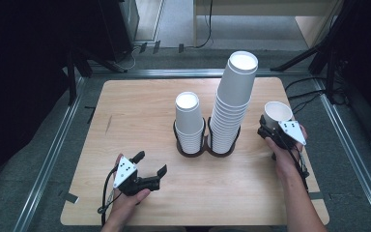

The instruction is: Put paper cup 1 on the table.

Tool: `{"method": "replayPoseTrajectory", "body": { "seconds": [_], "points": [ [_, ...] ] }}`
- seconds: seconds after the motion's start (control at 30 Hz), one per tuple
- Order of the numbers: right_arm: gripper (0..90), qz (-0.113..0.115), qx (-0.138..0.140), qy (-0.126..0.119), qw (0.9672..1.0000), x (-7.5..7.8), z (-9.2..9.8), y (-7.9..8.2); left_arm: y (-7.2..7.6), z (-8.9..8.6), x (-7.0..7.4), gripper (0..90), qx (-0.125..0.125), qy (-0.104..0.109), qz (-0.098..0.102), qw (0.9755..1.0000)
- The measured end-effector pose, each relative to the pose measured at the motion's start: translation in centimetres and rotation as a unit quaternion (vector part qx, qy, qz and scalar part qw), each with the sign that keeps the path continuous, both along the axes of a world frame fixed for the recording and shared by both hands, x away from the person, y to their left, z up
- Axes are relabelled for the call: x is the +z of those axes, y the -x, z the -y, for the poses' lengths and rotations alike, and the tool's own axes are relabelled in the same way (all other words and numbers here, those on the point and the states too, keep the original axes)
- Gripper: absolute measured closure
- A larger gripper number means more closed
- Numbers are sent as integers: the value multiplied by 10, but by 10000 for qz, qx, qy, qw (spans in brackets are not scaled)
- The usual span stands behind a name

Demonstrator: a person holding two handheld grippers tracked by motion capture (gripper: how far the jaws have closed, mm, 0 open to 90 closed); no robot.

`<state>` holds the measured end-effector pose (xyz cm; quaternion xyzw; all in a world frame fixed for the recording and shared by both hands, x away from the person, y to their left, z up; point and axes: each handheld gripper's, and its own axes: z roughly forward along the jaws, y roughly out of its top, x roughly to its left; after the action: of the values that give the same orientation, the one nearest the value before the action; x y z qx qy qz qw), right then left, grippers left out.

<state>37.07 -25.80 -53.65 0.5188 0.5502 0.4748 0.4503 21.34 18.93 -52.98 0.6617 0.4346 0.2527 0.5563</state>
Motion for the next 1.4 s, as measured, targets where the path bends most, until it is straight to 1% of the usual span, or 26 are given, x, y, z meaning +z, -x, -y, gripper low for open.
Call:
{"method": "replayPoseTrajectory", "body": {
  "seconds": [0.1,0.13,0.33,0.5,0.63,0.7,0.83,0.93,1.0,1.07,1.23,1.33,1.4],
  "points": [
    [149,-44,24,4,10000,-3,-2,-3,0,0,0,36,1,0,6,10000],
    [149,-59,-16,18,10000,-4,-2,-3,0,0,0,36,6,-2,10,10000],
    [148,-117,13,-44,9999,-8,-2,-5,0,1,0,36,-13,0,14,10000],
    [147,-107,24,39,9999,-11,-4,-6,0,2,-1,36,-30,-27,21,10000],
    [145,-150,7,93,9998,-14,-6,-7,0,3,-1,36,-41,-12,14,10000],
    [144,-168,14,81,9998,-13,-6,-7,0,3,-1,36,-44,-9,10,10000],
    [140,-309,50,51,9995,-13,-5,-7,0,2,-1,37,-46,-3,7,10000],
    [138,-428,43,162,9989,-10,-6,-8,0,3,-1,37,-50,-6,5,10000],
    [136,-470,70,165,9987,-8,-7,-9,0,3,-1,36,-55,0,5,10000],
    [134,-517,128,87,9985,-7,-8,-10,0,3,-1,36,-46,9,11,10000],
    [129,-566,151,25,9983,-7,-11,-9,1,2,0,36,-49,16,17,10000],
    [128,-583,159,44,9982,-7,-12,-9,1,2,0,36,-52,15,25,10000],
    [128,-619,183,2,9979,-7,-12,-9,1,2,0,36,-51,22,26,10000]
  ]
}}
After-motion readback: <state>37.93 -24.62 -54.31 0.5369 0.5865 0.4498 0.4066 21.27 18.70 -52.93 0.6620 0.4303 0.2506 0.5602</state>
